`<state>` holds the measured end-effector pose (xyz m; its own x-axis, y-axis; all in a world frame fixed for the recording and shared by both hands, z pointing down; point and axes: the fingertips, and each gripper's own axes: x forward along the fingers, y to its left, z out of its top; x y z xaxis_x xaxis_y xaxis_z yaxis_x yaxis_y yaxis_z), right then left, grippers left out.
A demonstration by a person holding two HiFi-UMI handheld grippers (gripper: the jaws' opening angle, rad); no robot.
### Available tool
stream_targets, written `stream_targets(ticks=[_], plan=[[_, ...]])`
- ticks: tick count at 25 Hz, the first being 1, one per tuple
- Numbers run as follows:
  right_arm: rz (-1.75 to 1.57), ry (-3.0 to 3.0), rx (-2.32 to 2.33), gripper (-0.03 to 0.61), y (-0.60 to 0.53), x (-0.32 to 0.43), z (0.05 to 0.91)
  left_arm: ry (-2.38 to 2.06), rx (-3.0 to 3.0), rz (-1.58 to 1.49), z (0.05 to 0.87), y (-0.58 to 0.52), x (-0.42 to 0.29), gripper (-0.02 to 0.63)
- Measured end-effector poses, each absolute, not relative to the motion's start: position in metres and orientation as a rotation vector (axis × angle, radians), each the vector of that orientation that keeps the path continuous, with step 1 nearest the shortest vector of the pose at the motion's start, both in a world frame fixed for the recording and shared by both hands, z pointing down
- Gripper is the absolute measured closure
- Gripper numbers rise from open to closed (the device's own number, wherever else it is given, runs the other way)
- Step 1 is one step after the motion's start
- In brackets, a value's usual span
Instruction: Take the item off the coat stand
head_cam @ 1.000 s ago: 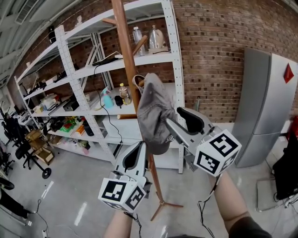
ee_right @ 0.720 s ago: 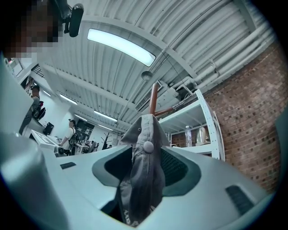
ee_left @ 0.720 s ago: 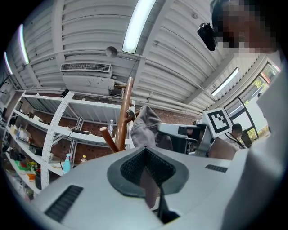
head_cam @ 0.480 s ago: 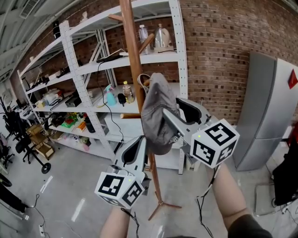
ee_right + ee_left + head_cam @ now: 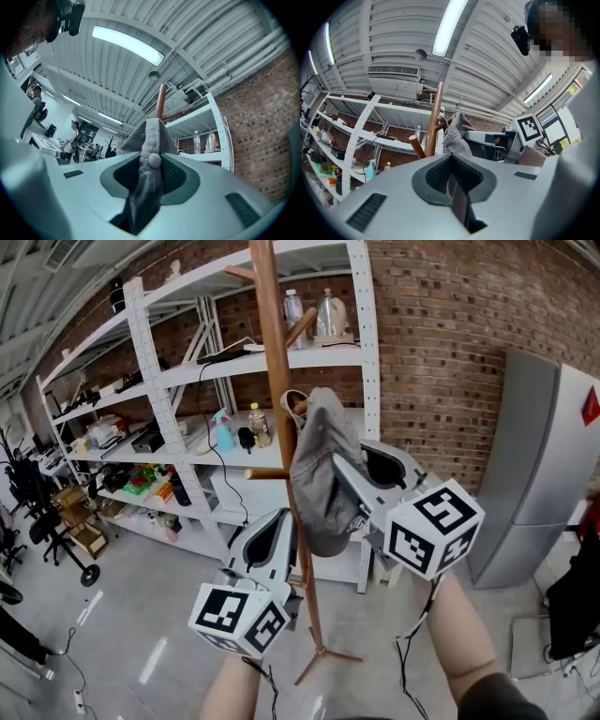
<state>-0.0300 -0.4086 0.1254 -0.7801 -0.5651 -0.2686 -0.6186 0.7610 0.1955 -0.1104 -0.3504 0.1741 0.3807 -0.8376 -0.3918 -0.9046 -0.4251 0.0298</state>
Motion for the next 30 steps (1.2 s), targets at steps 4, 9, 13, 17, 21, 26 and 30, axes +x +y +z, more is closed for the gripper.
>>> stream_targets(ticks=[4, 9, 13, 17, 21, 26, 30], plan=[[0.413, 2.749, -0.957, 0.491, -0.413, -0.029, 0.123, 1.563, -2.449, 0.532, 0.172, -0.353, -0.110, 0.606], [0.439, 2.747, -0.963, 0.511, -0.412, -0.031, 0.120, 1.555, -2.449, 0.547, 0.170, -0.353, -0.111, 0.606], [0.445, 2.728, -0.952, 0.515, -0.411, -0.032, 0.117, 1.544, -2.451, 0.556, 0.170, -0.355, -0.111, 0.606], [0.469, 2.695, -0.949, 0.517, -0.408, -0.030, 0.109, 1.531, -2.451, 0.559, 0.170, -0.356, -0.112, 0.606], [0.495, 2.655, -0.966, 0.517, -0.406, -0.024, 0.098, 1.515, -2.454, 0.564, 0.166, -0.358, -0.113, 0.606], [0.440, 2.628, -0.943, 0.517, -0.400, -0.015, 0.088, 1.486, -2.468, 0.575, 0.161, -0.359, -0.110, 0.606], [0.445, 2.598, -0.962, 0.517, -0.397, -0.005, 0.076, 1.465, -2.481, 0.583, 0.155, -0.360, -0.105, 0.606]])
